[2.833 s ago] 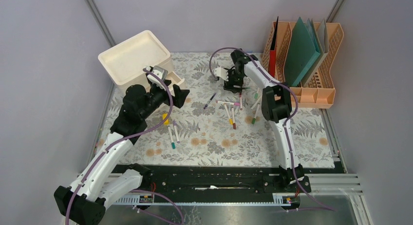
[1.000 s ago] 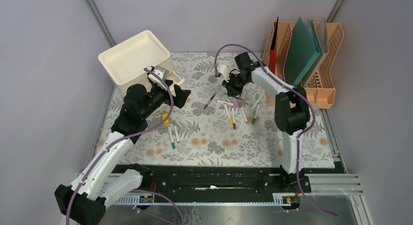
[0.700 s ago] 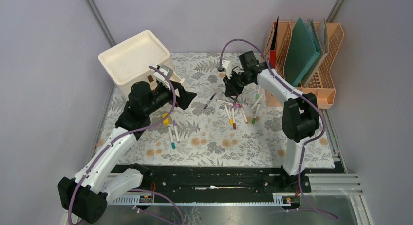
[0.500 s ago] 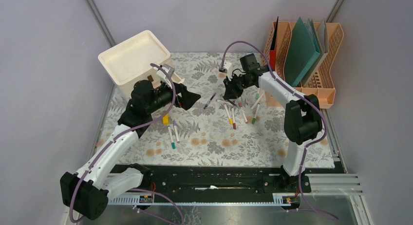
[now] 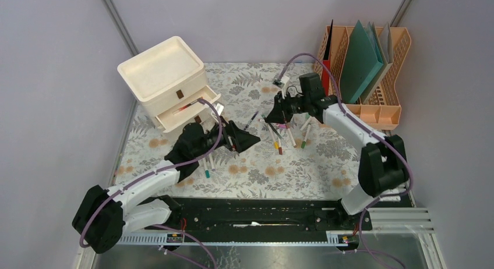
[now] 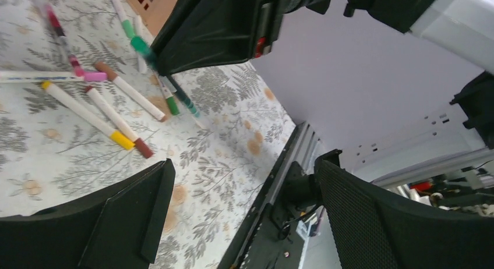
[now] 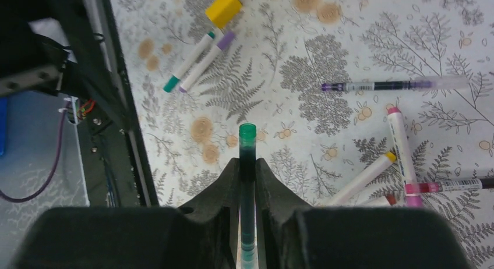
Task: Organize the desk
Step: Place the stationery in the drawer.
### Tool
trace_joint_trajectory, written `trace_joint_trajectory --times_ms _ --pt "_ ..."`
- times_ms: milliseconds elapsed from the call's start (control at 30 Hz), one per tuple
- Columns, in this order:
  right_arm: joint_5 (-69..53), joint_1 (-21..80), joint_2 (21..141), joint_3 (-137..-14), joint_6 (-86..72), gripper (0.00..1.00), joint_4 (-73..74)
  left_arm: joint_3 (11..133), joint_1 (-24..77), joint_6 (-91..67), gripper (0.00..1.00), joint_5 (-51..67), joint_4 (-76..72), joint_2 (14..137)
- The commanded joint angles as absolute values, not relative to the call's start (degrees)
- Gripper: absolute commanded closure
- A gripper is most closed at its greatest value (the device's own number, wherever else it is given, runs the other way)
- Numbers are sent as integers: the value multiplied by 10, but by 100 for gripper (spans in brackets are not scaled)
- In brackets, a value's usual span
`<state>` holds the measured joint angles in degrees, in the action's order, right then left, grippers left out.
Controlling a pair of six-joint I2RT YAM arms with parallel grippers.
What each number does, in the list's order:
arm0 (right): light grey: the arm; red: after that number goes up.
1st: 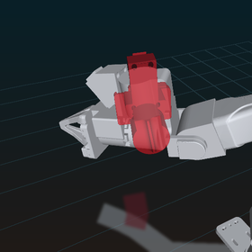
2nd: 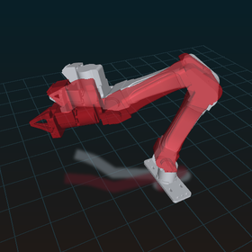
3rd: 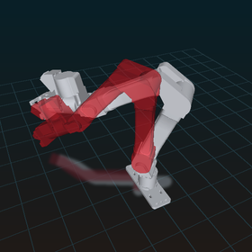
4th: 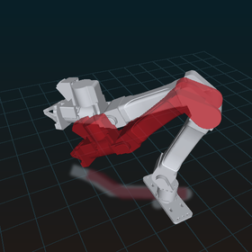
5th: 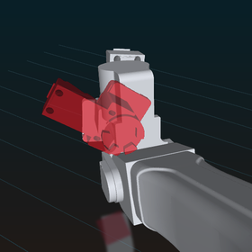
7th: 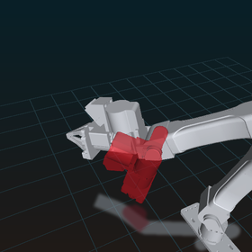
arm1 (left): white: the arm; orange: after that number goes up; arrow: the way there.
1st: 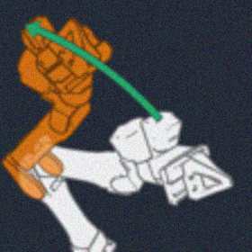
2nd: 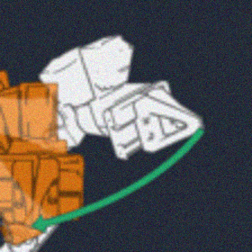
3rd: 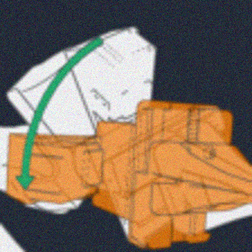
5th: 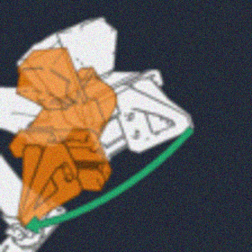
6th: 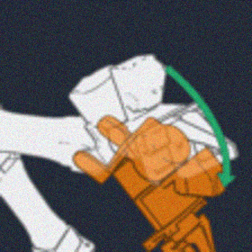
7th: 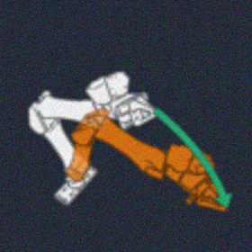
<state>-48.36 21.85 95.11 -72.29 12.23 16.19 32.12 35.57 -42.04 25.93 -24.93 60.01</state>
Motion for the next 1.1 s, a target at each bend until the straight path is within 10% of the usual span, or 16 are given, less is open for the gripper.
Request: trace_joint_trajectory --times_ms 0,700,1067 --pt "-551 197 850 -633 -49 100 -36 278 403 -513 1 162 -451 621" --pt "-573 154 715 -470 -325 100 -364 389 496 -544 24 72 -546 823" --pt "-576 153 709 -464 -321 100 -370 432 496 -521 82 73 -507 848"
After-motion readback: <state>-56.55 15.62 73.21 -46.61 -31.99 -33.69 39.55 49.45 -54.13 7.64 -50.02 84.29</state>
